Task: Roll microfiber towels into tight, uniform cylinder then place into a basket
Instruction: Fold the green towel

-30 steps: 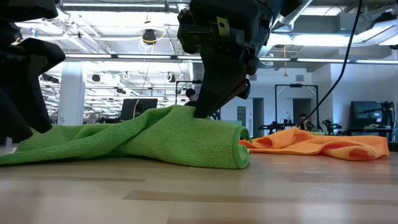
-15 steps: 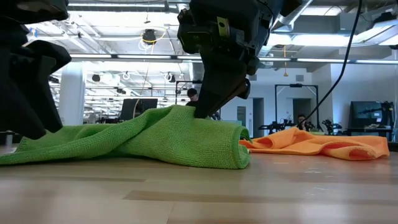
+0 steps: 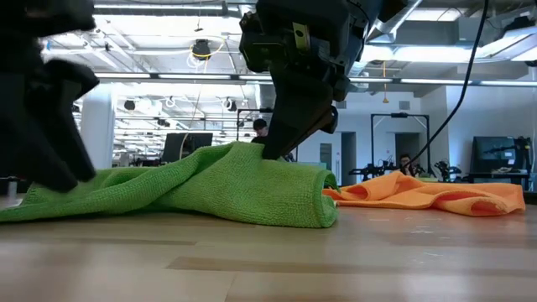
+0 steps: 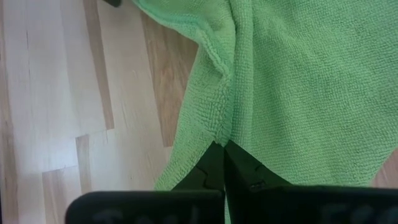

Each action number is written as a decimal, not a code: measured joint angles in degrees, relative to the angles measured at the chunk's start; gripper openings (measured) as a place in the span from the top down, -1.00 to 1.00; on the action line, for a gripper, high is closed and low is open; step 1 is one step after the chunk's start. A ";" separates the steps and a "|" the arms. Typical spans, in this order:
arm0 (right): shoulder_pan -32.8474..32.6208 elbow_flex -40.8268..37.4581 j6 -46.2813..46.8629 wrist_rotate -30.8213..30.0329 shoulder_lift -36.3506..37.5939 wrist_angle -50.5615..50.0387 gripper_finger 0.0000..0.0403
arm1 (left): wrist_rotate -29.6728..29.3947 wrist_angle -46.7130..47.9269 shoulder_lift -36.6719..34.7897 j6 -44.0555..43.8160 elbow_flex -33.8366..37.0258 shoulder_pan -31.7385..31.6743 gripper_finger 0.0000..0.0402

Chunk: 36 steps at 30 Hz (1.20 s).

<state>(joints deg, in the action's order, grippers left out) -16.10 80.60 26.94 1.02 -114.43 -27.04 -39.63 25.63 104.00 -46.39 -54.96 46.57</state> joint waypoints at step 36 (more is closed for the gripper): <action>-8.13 0.00 -0.39 3.25 0.01 -1.61 0.91 | 9.17 21.48 5.51 3.09 -17.37 1.01 1.00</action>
<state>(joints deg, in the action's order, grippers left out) -24.22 80.60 26.55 4.26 -114.42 -28.66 -30.46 47.11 109.51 -43.30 -72.33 47.57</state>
